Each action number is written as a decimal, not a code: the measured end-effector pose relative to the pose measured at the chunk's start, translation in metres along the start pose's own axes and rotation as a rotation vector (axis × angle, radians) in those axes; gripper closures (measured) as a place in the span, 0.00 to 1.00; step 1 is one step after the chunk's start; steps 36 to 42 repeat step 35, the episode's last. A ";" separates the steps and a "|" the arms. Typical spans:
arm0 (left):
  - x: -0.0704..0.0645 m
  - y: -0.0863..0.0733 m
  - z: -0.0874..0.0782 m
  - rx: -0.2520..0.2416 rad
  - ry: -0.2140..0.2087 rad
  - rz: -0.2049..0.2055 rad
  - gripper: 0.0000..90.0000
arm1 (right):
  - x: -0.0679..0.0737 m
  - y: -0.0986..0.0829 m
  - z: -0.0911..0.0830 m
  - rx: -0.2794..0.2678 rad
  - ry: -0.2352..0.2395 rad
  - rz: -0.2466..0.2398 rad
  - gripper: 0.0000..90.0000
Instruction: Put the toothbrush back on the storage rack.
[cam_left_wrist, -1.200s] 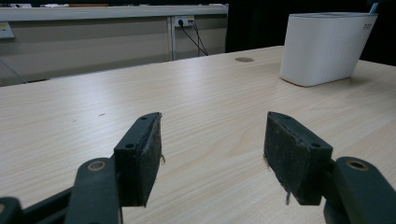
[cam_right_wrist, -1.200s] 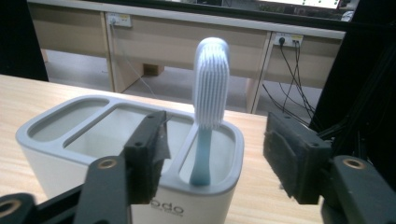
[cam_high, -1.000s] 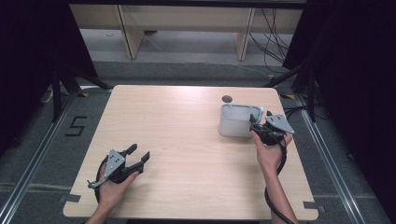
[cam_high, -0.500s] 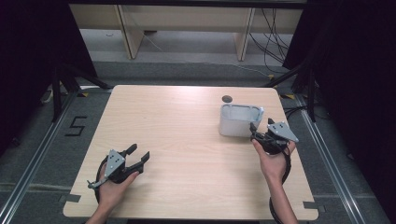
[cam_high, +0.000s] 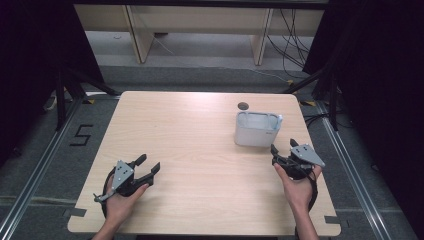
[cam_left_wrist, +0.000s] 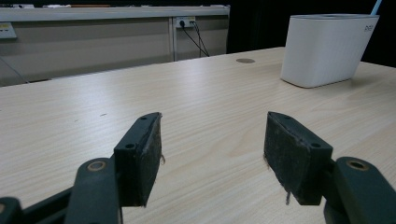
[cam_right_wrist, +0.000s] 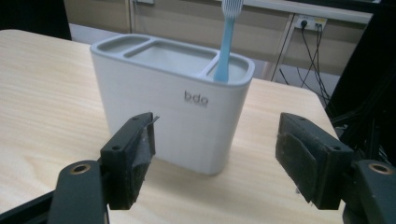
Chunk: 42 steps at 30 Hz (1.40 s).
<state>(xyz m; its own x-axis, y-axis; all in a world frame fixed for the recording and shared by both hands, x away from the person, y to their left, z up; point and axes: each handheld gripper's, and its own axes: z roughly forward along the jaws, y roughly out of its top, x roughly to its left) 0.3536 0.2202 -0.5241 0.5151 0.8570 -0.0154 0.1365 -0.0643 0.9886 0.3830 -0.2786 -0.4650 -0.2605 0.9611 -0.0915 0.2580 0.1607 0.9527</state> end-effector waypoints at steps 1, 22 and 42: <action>0.000 0.000 0.000 0.001 0.001 -0.001 0.41 | 0.001 -0.003 -0.002 0.003 -0.006 0.003 0.33; 0.000 -0.001 0.002 -0.022 -0.006 -0.004 0.41 | 0.003 -0.046 -0.027 0.067 0.026 -0.013 0.33; 0.000 -0.001 0.002 -0.022 -0.010 -0.001 0.41 | 0.008 -0.051 -0.031 0.041 0.008 0.034 0.33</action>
